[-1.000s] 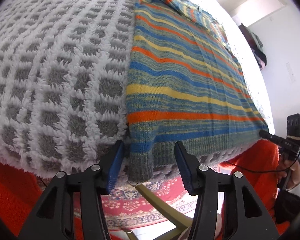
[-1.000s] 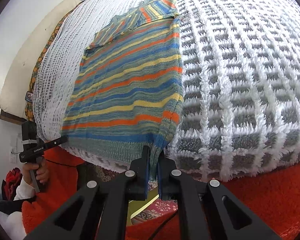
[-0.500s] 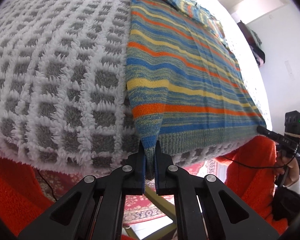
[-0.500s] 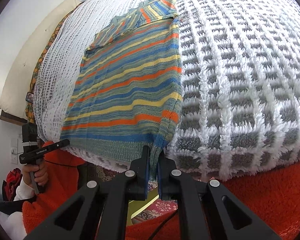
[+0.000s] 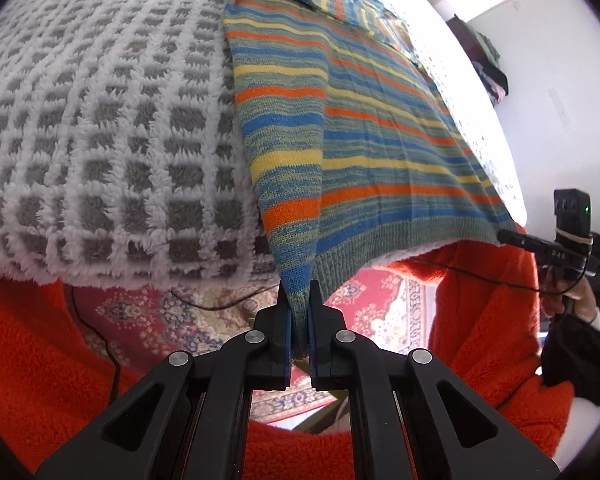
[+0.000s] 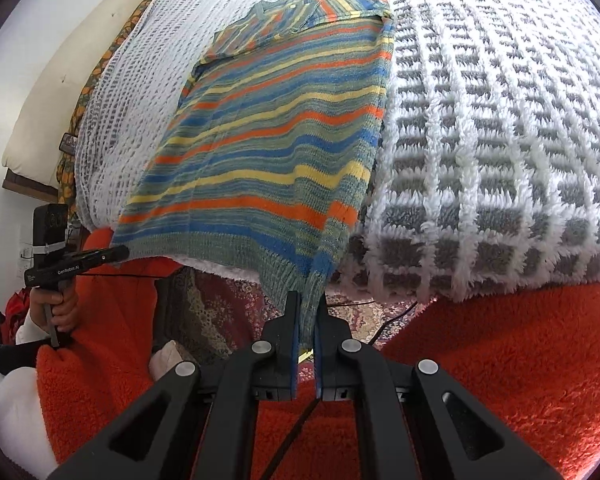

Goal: Fold small clothes
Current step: 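Lift the hem with both grippers and fold it toward the collar, then lay the hem onto the collar and open both grippers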

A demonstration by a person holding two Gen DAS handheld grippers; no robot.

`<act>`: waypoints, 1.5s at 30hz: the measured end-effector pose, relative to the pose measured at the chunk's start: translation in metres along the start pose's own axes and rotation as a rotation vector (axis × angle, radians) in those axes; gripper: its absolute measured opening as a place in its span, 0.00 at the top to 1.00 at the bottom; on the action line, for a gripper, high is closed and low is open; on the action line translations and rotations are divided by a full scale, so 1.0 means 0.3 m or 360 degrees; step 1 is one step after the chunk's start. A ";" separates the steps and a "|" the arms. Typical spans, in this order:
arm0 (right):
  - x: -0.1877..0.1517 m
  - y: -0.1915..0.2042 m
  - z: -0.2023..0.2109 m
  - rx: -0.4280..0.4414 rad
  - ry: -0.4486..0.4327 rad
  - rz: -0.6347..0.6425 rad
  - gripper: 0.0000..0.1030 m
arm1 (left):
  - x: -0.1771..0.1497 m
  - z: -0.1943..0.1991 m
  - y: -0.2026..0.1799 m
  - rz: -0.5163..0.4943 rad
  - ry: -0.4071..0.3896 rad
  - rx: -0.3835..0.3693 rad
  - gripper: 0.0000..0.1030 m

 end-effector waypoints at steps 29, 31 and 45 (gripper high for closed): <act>0.881 -0.362 0.256 0.0024 -0.0570 -0.0265 0.26 | 0.966 0.151 0.301 0.0363 -0.0362 0.0106 0.31; 0.785 -0.362 0.219 0.0103 -0.0549 -0.0228 0.26 | 0.926 0.091 0.301 0.0359 -0.0298 0.0057 0.28; 0.796 -0.312 0.024 0.0188 -0.0274 -0.0169 0.93 | 0.975 -0.019 0.268 0.0303 -0.0182 0.0084 0.96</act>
Point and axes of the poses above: each gripper's, at about its wrist camera, not at the fingertips, and z roughly against the way its jaws point, y to its left, x to its top, the point moved 2 cm from there along -z, roughly the way its jaws point, and after that the axes turned 15 degrees about y, right-handed, at the moved point
